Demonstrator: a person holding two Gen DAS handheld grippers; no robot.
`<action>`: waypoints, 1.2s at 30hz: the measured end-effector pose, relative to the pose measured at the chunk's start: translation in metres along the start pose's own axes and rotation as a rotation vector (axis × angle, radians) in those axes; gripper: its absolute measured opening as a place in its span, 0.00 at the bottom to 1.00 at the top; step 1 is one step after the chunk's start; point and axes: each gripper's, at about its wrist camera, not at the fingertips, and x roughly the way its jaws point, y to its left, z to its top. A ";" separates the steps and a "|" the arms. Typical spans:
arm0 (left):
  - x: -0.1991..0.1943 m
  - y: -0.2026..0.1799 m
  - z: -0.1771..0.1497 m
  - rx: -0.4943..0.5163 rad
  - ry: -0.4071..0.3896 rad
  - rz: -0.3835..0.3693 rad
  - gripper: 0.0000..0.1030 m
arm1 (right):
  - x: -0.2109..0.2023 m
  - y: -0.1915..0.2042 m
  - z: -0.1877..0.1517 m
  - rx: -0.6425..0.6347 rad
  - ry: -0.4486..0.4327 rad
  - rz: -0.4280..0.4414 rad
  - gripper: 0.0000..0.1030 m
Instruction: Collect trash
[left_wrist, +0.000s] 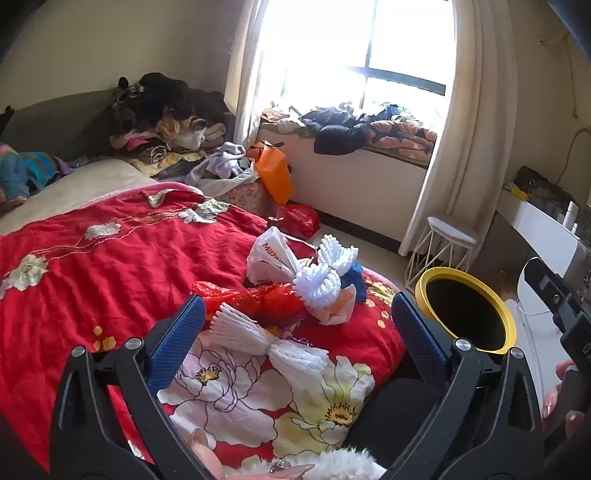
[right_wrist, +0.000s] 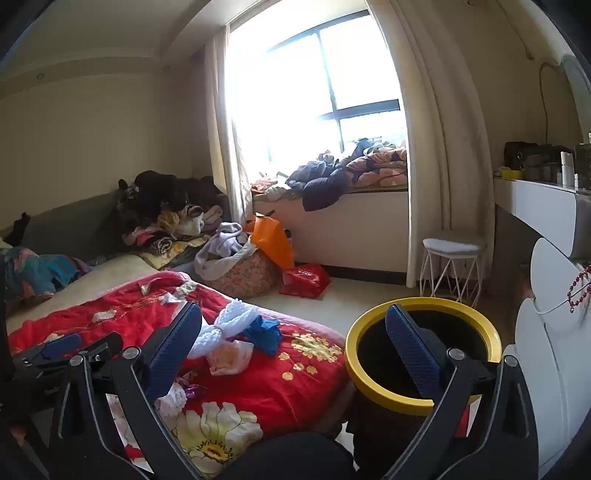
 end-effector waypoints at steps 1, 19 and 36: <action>0.000 0.000 0.000 -0.005 -0.005 -0.002 0.90 | 0.000 -0.001 0.000 0.001 -0.001 -0.001 0.94; -0.001 -0.004 0.001 0.004 -0.023 -0.005 0.90 | 0.000 0.001 0.001 -0.029 0.007 -0.024 0.94; -0.002 -0.005 0.000 0.002 -0.022 -0.008 0.90 | -0.001 0.001 0.000 -0.029 0.010 -0.024 0.94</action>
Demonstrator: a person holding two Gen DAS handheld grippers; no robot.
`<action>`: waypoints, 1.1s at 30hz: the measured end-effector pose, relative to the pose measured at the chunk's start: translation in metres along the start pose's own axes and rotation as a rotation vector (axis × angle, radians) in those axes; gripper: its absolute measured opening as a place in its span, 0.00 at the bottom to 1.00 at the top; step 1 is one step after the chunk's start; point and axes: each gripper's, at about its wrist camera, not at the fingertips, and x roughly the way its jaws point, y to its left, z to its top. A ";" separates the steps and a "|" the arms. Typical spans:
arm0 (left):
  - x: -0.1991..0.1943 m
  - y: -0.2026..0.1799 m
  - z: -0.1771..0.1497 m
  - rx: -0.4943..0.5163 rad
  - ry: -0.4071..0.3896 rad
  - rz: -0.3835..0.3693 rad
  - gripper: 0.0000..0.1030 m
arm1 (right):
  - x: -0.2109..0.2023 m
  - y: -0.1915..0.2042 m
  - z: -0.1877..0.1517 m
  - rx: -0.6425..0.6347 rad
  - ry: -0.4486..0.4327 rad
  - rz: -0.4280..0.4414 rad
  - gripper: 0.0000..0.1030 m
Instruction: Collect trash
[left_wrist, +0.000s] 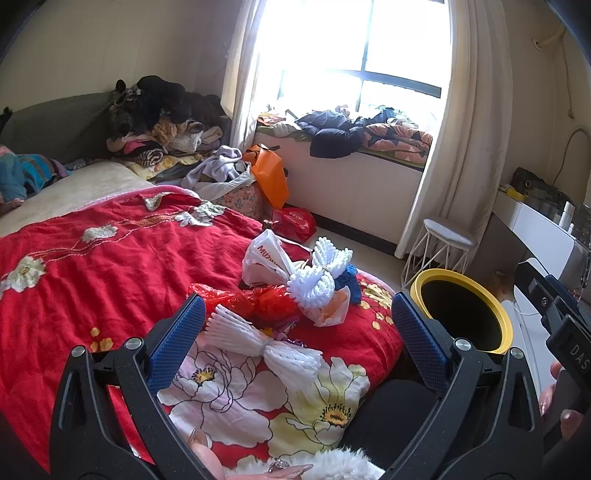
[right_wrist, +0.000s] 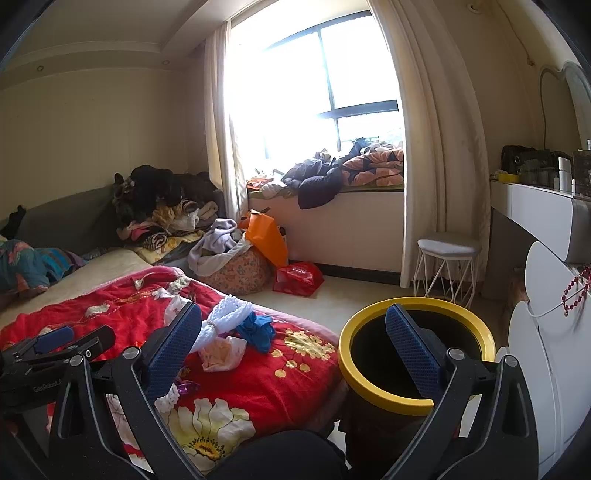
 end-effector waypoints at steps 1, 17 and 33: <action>0.000 0.000 0.000 0.000 0.000 -0.001 0.90 | 0.000 0.000 0.000 0.000 0.000 0.001 0.94; 0.002 -0.004 -0.003 -0.005 0.004 -0.008 0.90 | 0.000 -0.001 -0.002 0.000 0.003 -0.001 0.94; 0.007 0.007 -0.004 -0.038 0.013 -0.015 0.90 | 0.014 0.004 -0.004 -0.019 0.035 0.053 0.94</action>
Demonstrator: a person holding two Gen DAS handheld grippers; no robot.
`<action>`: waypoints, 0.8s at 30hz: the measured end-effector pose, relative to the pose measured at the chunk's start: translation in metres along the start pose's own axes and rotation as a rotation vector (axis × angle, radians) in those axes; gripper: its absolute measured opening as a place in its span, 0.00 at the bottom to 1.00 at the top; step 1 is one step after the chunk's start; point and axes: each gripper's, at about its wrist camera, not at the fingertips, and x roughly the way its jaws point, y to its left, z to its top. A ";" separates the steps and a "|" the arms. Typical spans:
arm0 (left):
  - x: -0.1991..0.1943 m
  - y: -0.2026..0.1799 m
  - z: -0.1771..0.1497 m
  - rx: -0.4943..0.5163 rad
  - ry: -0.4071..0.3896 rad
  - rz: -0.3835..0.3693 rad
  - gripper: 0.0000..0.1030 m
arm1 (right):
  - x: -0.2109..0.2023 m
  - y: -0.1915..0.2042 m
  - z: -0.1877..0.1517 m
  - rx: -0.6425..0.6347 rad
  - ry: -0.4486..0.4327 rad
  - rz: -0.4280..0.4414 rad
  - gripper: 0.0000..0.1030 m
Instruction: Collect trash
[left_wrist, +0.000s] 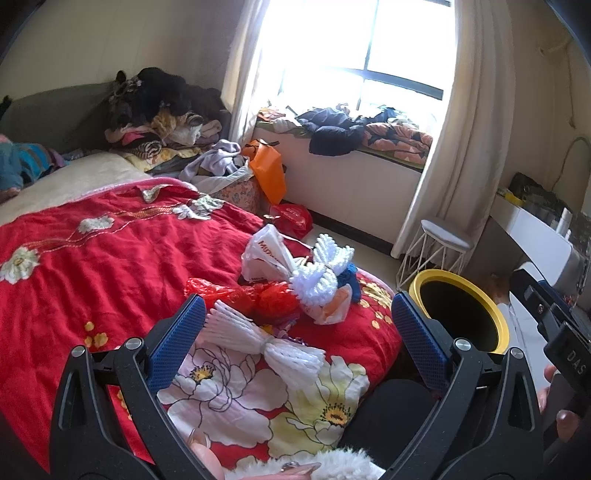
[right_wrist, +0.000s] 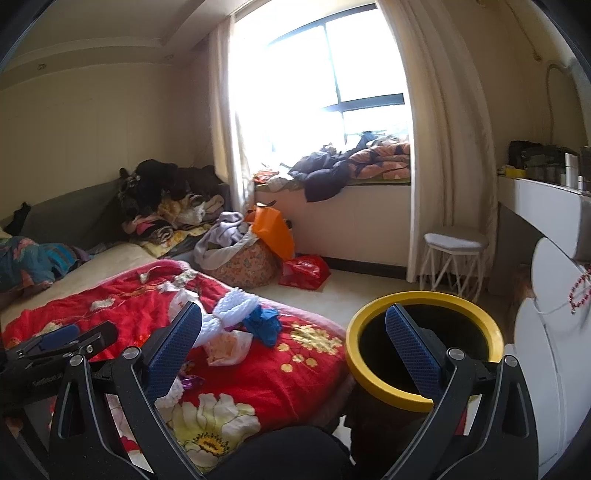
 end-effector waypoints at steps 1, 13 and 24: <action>0.001 0.004 0.001 -0.011 -0.003 0.010 0.90 | 0.002 0.003 0.002 -0.004 0.002 0.008 0.94; 0.002 0.064 0.016 -0.129 -0.027 0.138 0.90 | 0.064 0.061 0.019 -0.065 0.122 0.180 0.94; 0.023 0.113 0.014 -0.185 0.024 0.163 0.90 | 0.122 0.069 0.025 -0.040 0.235 0.165 0.94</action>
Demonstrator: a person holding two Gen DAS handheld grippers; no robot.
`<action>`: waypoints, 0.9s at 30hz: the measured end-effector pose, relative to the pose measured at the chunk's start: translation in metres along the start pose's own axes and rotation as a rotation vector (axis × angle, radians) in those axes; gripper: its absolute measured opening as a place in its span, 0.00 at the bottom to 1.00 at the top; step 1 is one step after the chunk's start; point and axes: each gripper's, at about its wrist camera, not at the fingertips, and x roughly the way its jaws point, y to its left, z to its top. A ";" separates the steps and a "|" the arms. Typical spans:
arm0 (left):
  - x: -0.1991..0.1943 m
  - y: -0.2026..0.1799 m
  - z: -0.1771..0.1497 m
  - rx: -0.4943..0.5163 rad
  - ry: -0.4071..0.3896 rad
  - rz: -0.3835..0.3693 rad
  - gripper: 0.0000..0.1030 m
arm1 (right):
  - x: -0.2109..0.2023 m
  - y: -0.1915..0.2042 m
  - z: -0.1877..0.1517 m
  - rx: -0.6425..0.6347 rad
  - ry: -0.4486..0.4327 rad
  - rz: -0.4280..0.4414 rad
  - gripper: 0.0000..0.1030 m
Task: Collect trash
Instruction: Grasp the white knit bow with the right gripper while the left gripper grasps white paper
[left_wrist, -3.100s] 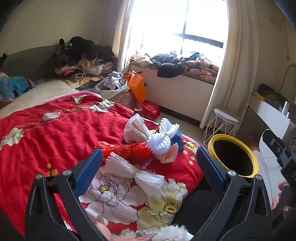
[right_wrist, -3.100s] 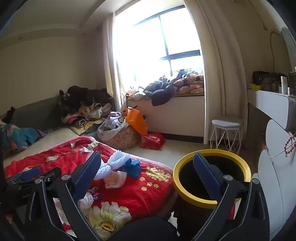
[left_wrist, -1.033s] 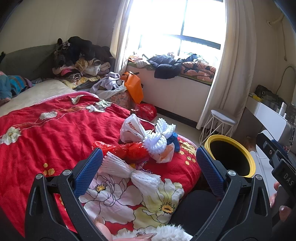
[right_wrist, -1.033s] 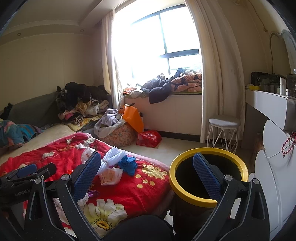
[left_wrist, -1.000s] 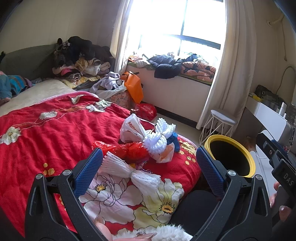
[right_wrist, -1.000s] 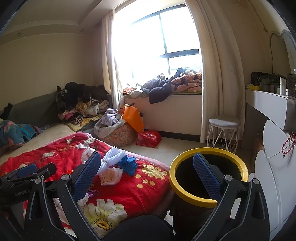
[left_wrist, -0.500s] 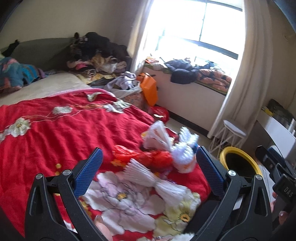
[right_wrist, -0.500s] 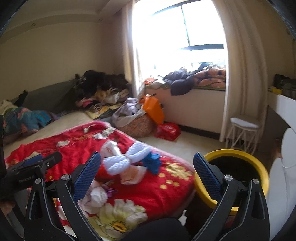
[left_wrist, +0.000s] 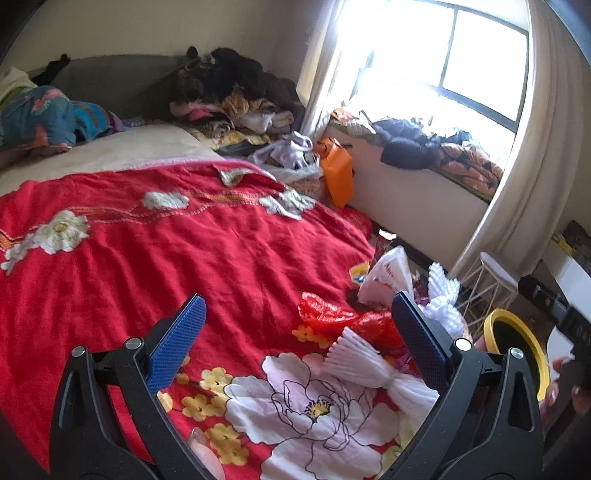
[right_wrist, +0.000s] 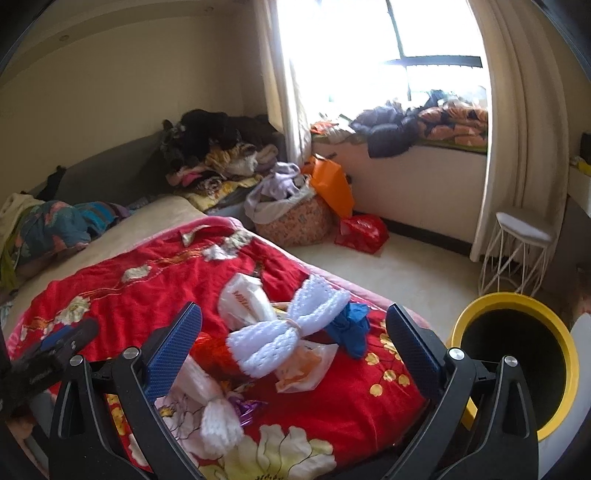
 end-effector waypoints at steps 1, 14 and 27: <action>0.007 0.000 -0.002 -0.002 0.021 -0.015 0.90 | 0.008 -0.005 0.001 0.019 0.020 -0.011 0.94; 0.081 -0.015 -0.036 -0.045 0.277 -0.112 0.74 | 0.101 -0.044 0.004 0.216 0.278 -0.013 0.93; 0.104 -0.005 -0.051 -0.190 0.396 -0.193 0.30 | 0.133 -0.054 0.000 0.385 0.397 0.176 0.20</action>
